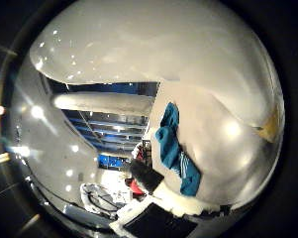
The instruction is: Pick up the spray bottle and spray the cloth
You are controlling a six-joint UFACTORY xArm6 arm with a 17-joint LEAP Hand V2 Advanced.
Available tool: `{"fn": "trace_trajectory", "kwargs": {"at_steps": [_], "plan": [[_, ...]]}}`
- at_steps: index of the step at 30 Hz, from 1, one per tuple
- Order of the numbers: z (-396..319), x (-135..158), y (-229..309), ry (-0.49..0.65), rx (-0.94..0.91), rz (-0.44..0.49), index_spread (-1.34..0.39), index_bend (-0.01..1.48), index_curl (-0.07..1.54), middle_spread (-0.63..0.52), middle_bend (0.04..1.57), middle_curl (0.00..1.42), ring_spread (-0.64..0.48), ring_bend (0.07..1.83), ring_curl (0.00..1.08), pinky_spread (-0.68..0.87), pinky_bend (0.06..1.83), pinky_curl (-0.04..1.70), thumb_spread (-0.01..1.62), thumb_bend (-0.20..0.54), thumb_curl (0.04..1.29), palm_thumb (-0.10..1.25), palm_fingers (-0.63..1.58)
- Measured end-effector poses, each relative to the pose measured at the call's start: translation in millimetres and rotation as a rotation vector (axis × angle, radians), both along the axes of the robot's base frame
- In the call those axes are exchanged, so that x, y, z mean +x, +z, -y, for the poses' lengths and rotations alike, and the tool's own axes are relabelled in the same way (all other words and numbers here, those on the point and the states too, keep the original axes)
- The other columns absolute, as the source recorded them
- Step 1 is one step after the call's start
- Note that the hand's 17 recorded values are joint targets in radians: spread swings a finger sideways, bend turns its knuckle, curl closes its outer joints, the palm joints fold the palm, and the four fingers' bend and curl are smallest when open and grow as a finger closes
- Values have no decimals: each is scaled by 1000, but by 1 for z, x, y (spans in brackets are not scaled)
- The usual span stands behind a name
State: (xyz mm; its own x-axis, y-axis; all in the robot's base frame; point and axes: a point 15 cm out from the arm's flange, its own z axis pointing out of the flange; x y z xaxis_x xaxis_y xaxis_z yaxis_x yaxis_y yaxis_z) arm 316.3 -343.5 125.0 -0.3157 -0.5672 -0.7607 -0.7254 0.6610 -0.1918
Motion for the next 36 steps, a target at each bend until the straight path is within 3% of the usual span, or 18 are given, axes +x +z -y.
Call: {"fn": "trace_trajectory", "kwargs": {"at_steps": [6,7,9,10,12,14,19,24,29,36], "plan": [[-10,15,-4,6,24,13,-248,188,301,-42,415,409,-16,576,325,152,352,277,963,-22,294,441,647],[-10,17,-7,0,29,17,-272,187,315,-74,474,440,-53,653,351,64,411,284,965,-20,297,463,798],[-10,21,-9,-13,39,29,-290,188,318,-89,492,452,-74,685,359,4,440,282,965,-20,299,474,848],[-9,23,-10,-16,40,35,-327,205,338,-123,560,486,-118,766,387,-114,544,306,970,-13,302,506,1093],[-9,25,-12,-22,46,42,-370,271,413,-155,671,557,-167,866,454,-261,672,373,973,-17,306,542,1183],[-9,27,-13,-32,59,52,-396,363,464,-163,748,593,-188,915,480,-306,767,415,976,-17,307,563,1295],[-10,35,-14,-47,78,82,-405,740,705,-164,1051,721,-211,1161,585,-315,1063,592,971,-16,318,658,1254],[-22,44,-4,-21,113,133,-355,975,866,-149,1242,784,-209,1324,656,-258,1209,751,966,-12,336,773,1152],[-39,54,19,19,171,209,-303,1088,925,-140,1326,802,-213,1381,703,-210,1264,907,976,-5,379,905,1091],[-55,66,74,91,141,274,-253,1151,927,-114,1395,777,-214,1397,755,-172,1193,1144,1025,-7,476,1051,1075]]}}
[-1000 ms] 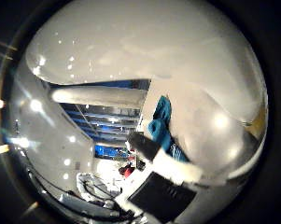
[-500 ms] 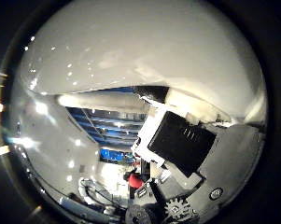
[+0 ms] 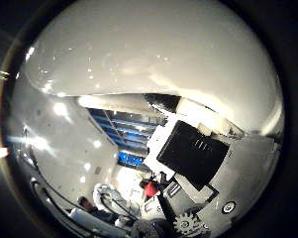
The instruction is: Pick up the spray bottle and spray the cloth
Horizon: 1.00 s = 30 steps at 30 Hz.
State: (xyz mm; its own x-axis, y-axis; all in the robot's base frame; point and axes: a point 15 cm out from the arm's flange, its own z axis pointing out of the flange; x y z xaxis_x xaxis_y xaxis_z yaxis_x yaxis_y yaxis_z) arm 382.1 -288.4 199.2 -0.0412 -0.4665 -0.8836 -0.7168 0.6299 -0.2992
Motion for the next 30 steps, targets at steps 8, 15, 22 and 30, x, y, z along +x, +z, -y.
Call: {"fn": "trace_trajectory", "kwargs": {"at_steps": [8,15,22,30], "plan": [[-77,23,73,240,-126,-2,-234,1159,910,-108,1417,750,-215,1387,786,-161,1121,1331,1048,-12,543,1077,1084],[-139,29,100,462,-316,-103,-227,1161,898,-106,1424,732,-227,1378,807,-157,1069,1451,1050,-13,584,1076,1091],[-165,46,90,591,-649,-253,-225,1160,893,-106,1429,725,-232,1369,818,-157,1043,1513,1051,-13,602,1072,1097],[-183,67,111,644,-985,-275,-224,1161,887,-106,1428,719,-234,1360,828,-158,1025,1559,1048,-14,620,1059,1105]]}}
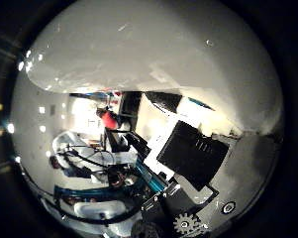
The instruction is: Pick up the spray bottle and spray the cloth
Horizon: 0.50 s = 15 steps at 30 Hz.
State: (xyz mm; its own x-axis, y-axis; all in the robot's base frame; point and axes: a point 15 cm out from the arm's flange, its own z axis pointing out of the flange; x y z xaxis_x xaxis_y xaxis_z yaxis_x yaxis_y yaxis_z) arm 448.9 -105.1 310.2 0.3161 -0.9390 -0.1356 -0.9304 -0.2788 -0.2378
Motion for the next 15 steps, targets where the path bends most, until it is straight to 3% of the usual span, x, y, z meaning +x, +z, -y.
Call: {"fn": "trace_trajectory", "kwargs": {"at_steps": [4,15], "plan": [[-11,13,21,35,-144,59,-223,1162,886,-106,1428,718,-234,1358,831,-158,1020,1571,1048,-15,623,1054,1106],[-33,30,19,50,-355,97,-221,1163,880,-106,1427,715,-236,1349,841,-159,1006,1601,1043,-16,633,1033,1110]]}}
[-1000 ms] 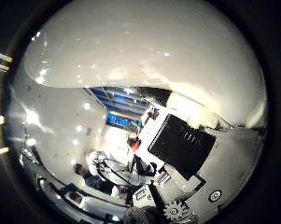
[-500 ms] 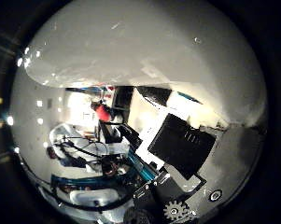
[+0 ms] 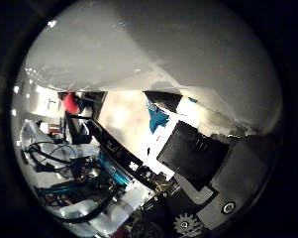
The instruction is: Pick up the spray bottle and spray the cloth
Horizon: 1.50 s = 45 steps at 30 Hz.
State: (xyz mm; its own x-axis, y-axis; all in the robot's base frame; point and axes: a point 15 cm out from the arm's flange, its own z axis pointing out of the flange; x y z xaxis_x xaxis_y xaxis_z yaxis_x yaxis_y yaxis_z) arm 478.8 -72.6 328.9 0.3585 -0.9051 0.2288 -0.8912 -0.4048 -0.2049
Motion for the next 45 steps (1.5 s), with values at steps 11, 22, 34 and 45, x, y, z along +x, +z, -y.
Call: {"fn": "trace_trajectory", "kwargs": {"at_steps": [11,22,34,45], "plan": [[-26,-30,-70,31,-28,-70,-220,1163,877,-106,1427,713,-237,1344,846,-159,1002,1610,1041,-14,640,1030,1111],[-20,-36,-25,30,-59,18,-221,1159,876,-105,1430,710,-239,1344,855,-160,998,1617,1034,-14,649,1019,1112],[-42,-46,-66,-82,95,0,-223,1155,878,-104,1431,709,-240,1340,860,-160,1002,1603,1034,-14,655,1017,1114],[-125,-27,-38,-135,486,49,-222,1158,880,-104,1430,707,-241,1337,864,-161,1003,1595,1035,-14,658,1017,1115]]}}
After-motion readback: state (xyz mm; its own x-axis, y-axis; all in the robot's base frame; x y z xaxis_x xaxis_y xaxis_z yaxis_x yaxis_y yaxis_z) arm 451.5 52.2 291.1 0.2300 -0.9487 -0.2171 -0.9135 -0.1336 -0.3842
